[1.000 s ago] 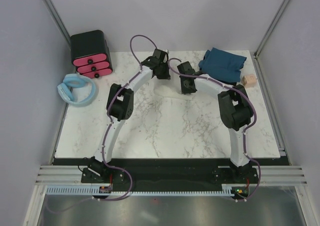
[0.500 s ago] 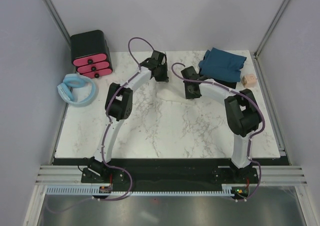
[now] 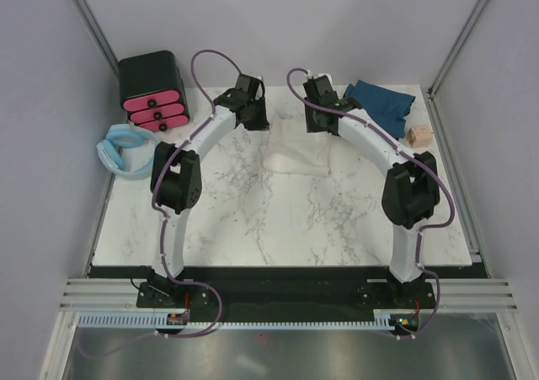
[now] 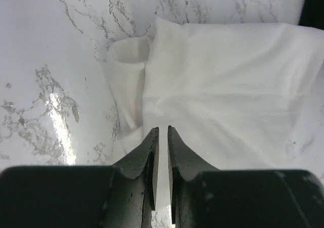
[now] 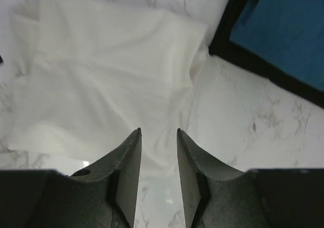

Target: Fold and stack the t-shirts

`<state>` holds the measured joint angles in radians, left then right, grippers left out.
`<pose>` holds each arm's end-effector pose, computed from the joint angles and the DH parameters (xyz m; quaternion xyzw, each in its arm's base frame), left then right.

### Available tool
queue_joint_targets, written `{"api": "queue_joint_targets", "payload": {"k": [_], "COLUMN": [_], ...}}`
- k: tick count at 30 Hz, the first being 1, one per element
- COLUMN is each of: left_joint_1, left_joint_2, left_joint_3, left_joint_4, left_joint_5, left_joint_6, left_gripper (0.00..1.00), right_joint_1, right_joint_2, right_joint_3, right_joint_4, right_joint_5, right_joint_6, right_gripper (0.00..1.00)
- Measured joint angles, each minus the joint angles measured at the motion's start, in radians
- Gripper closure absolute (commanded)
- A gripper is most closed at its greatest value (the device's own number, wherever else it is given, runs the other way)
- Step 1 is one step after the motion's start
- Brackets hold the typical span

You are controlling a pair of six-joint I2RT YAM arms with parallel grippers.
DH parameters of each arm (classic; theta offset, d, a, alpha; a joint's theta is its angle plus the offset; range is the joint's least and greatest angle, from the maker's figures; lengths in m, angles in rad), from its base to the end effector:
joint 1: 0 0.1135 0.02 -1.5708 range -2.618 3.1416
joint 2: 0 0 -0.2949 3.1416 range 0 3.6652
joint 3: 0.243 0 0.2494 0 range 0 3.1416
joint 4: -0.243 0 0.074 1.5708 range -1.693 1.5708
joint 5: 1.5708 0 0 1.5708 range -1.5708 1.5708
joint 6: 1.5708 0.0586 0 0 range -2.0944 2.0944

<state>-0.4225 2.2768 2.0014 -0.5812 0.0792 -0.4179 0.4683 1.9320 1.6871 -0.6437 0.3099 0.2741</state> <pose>0.4973 -0.2287 0.2298 0.0160 0.9361 -0.1764 0.3038 0.4145 0.1896 0.2881 -0.0389 0.9317 -0.0156 0.3608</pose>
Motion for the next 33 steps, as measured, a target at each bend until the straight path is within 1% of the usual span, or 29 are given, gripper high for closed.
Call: {"api": "queue_joint_targets", "payload": {"k": [5,8,10,14,16,24,30,33], "left_joint_1": [0.003,-0.001,-0.005,-0.010,-0.011,-0.020,-0.042,-0.058], "left_joint_2": [-0.176,-0.232,-0.243,-0.243,-0.243,-0.243,-0.243,-0.241], "left_joint_3": [-0.143,-0.222,-0.278,-0.362,-0.381,-0.386,-0.386,-0.386], "left_joint_4": [0.027,0.052,0.068,0.071,0.071,0.091,0.092,0.093], "left_joint_5": [0.032,0.069,0.091,0.119,0.135,0.165,0.190,0.198], "left_joint_6": [0.017,0.029,0.039,0.048,0.053,0.068,0.069,0.069], "left_gripper": [0.84,0.85,0.85,0.86,0.87,0.87,0.87,0.89], "right_joint_1": [-0.002,-0.001,-0.001,-0.001,-0.001,0.001,0.002,0.003], "right_joint_2": [0.199,0.327,0.376,0.442,0.455,0.456,0.456,0.460], "right_joint_3": [0.303,0.419,0.441,0.441,0.430,0.351,0.340,0.340], "right_joint_4": [-0.006,-0.009,-0.007,-0.006,0.004,0.084,0.112,0.118], "right_joint_5": [-0.055,-0.109,-0.133,-0.163,-0.178,-0.200,-0.203,-0.203], "right_joint_6": [-0.018,-0.016,-0.012,0.005,0.014,0.034,0.038,0.042], "right_gripper": [0.60,0.60,0.60,0.60,0.61,0.60,0.61,0.60]}}
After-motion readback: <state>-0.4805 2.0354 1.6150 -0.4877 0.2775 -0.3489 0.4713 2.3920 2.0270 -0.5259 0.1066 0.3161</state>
